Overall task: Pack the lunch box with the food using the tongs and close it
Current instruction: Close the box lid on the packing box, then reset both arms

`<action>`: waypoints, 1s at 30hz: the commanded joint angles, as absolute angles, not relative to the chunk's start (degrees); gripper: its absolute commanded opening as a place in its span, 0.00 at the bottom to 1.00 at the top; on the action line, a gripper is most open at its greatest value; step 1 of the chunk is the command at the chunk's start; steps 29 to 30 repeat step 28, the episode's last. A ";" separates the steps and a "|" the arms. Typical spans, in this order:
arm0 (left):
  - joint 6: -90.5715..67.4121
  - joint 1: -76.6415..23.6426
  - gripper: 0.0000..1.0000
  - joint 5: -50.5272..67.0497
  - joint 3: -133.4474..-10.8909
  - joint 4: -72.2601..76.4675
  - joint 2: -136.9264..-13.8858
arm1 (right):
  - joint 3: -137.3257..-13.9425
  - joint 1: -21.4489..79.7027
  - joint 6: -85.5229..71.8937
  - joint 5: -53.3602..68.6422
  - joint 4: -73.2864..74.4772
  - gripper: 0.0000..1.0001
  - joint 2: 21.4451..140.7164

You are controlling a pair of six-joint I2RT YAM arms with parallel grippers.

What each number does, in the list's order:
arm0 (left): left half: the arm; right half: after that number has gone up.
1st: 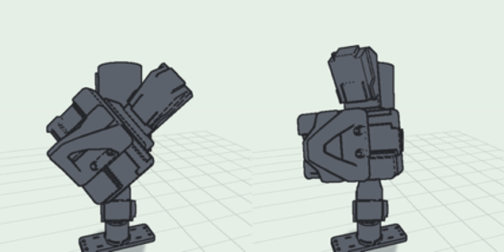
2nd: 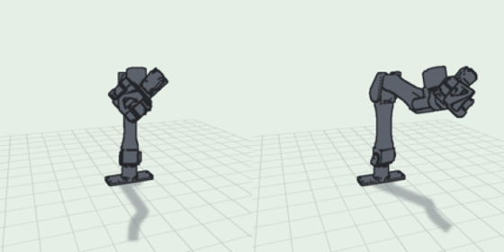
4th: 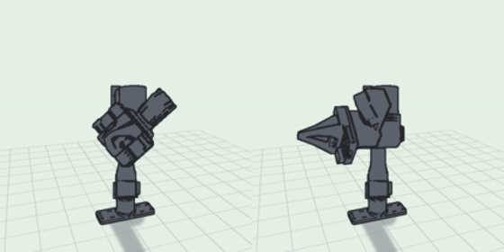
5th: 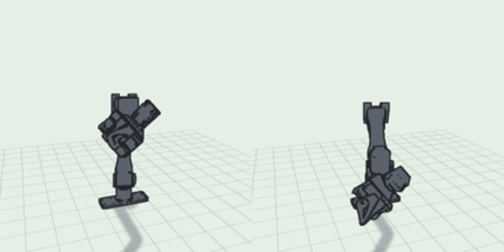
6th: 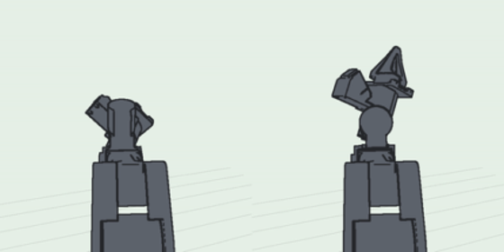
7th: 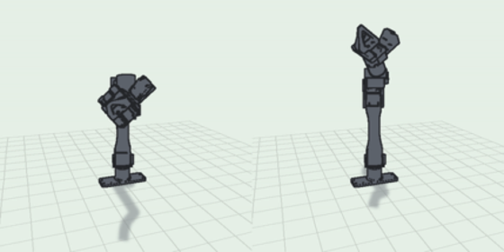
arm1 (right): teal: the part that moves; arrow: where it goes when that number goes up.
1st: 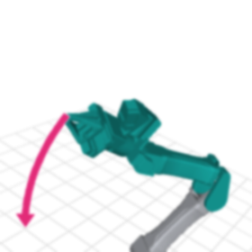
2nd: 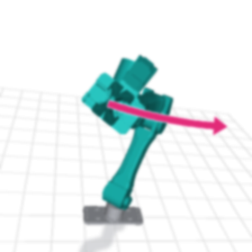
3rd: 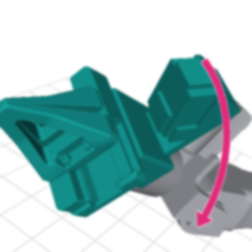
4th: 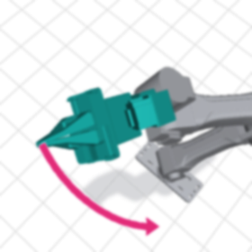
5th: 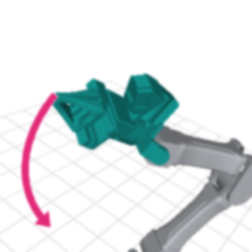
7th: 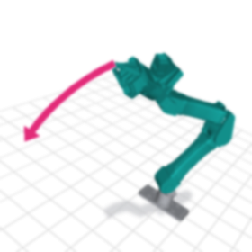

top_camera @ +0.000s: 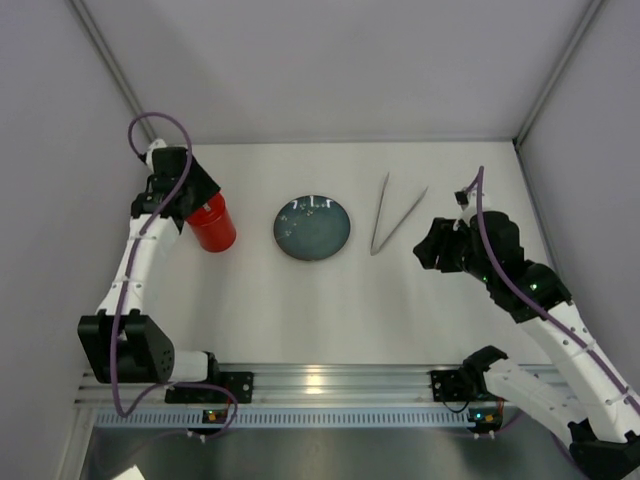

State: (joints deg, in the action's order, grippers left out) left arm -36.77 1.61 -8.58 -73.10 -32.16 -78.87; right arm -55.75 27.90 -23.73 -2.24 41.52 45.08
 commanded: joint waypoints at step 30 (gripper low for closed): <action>-24.70 -44.30 0.99 -6.67 -66.17 -21.71 -60.46 | -56.78 28.56 -22.41 -4.74 34.19 1.00 39.47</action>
